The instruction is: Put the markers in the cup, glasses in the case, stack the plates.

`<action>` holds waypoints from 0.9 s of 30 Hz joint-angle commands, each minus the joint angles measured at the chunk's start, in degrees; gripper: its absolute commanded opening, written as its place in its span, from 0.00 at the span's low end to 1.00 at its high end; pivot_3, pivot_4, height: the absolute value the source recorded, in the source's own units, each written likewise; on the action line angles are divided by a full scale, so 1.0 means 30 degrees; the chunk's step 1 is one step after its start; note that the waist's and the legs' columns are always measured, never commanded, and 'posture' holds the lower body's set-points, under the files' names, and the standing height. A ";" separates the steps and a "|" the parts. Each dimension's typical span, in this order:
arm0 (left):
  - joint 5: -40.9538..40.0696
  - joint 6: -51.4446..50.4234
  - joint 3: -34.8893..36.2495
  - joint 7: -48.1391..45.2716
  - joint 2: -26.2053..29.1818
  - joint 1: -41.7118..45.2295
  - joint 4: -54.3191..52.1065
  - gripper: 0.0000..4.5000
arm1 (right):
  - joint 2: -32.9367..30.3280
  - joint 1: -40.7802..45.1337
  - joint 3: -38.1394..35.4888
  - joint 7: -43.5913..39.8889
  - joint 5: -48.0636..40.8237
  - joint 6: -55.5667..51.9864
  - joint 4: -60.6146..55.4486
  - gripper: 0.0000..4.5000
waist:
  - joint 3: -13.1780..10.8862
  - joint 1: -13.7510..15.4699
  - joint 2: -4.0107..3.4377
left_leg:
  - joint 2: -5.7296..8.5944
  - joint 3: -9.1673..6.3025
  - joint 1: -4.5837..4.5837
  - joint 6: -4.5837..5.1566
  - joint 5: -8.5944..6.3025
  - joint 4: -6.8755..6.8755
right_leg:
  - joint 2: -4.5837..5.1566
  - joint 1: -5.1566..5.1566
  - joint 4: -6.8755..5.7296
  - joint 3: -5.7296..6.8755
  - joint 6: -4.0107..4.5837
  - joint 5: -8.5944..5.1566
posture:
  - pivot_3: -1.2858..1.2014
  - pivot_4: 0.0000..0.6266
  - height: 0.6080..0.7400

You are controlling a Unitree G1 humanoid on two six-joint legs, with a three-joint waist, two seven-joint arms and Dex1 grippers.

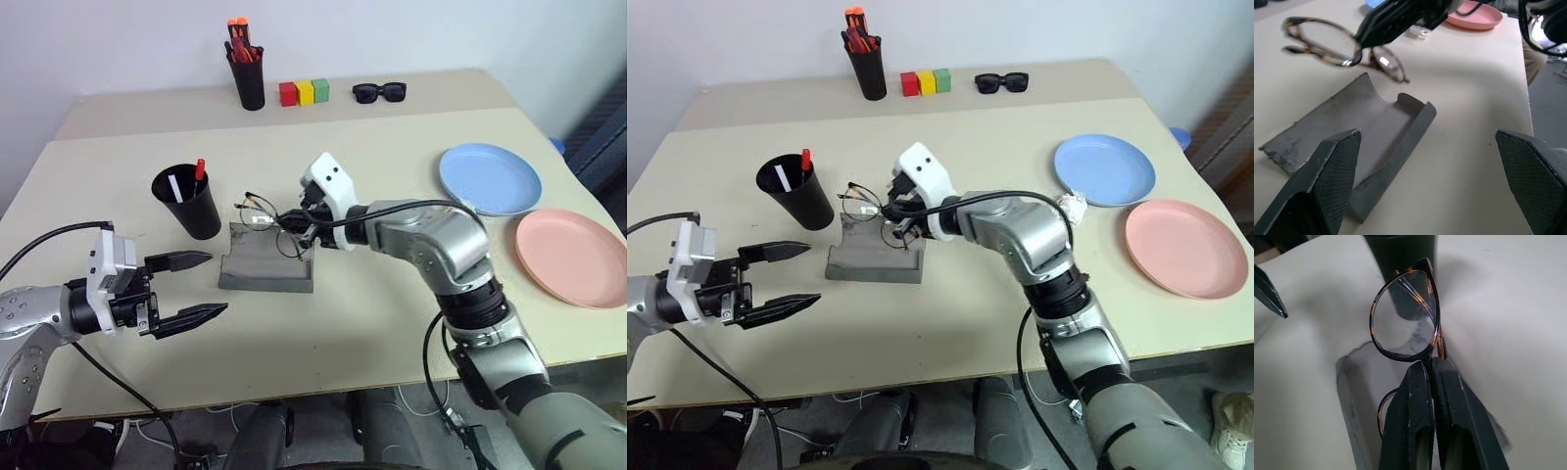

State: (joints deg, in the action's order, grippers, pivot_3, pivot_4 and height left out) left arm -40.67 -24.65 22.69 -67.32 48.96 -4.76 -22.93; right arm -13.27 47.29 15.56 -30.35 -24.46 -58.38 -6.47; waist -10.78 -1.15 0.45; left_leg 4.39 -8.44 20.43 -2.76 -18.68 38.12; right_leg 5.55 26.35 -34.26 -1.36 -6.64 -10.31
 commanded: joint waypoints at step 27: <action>0.0151 0.0677 -0.0366 0.0355 0.0066 0.0591 -0.0324 1.00 | -0.1236 -0.1677 0.3562 -0.2909 0.2567 0.1519 -0.1298 0.14 | 0.0003 -0.0002 0.0005 | -0.0026 0.0043 -0.0019 0.0063 -0.0034 -0.0002 | -0.0040 0.0006 -0.0006 -0.0003 0.0038 0.0027 | 0.52 0.24 1.00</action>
State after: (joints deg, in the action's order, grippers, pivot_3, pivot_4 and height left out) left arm -40.34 -23.54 21.18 -66.21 48.94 -3.57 -23.40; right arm -17.93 41.32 26.65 -39.50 -16.93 -53.76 -9.21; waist -10.77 -1.16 0.47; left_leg 4.31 -8.32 20.37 -2.57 -18.78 38.12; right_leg 5.43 26.37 -34.27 -1.36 -6.52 -10.23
